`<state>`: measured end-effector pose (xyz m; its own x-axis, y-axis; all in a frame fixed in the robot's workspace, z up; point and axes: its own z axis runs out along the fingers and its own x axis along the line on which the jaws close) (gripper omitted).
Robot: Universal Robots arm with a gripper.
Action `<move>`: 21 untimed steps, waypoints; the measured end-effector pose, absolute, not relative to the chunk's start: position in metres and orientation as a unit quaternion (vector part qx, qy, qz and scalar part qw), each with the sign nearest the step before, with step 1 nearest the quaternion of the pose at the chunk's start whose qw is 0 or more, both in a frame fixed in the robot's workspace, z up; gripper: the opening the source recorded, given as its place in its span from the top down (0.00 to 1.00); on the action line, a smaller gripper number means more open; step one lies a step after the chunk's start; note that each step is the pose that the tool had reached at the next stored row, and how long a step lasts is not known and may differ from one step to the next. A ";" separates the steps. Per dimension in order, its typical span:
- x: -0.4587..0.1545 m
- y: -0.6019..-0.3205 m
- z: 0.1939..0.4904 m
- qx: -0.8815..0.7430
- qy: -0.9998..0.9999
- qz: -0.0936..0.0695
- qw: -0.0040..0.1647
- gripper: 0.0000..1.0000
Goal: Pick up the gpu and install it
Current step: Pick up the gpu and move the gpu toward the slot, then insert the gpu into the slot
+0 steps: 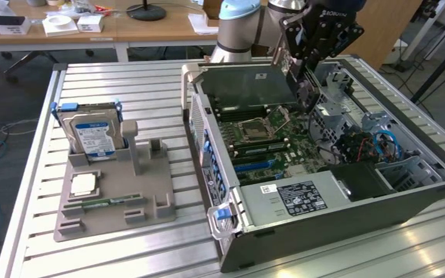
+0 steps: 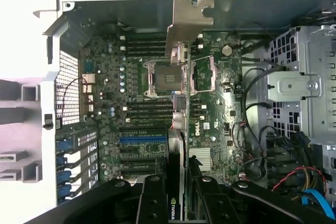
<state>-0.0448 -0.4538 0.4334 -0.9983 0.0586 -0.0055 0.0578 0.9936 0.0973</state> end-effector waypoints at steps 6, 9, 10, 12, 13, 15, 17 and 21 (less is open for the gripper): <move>-0.045 -0.454 0.428 0.029 0.998 0.049 0.004 0.74; -0.028 -0.454 0.426 0.014 0.999 0.049 0.001 0.74; -0.028 -0.454 0.426 0.014 0.999 0.049 0.001 0.74; -0.028 -0.454 0.424 0.014 0.999 0.049 0.001 0.74; -0.028 -0.454 0.423 0.014 0.999 0.049 0.001 0.74; -0.028 -0.454 0.422 0.014 0.999 0.049 0.001 0.74; -0.028 -0.454 0.422 0.014 0.999 0.049 0.001 0.74; -0.028 -0.454 0.422 0.014 0.999 0.049 0.001 0.74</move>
<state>-0.0280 -0.4538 0.4223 -0.9996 0.0280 -0.0015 0.0277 0.9949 0.0972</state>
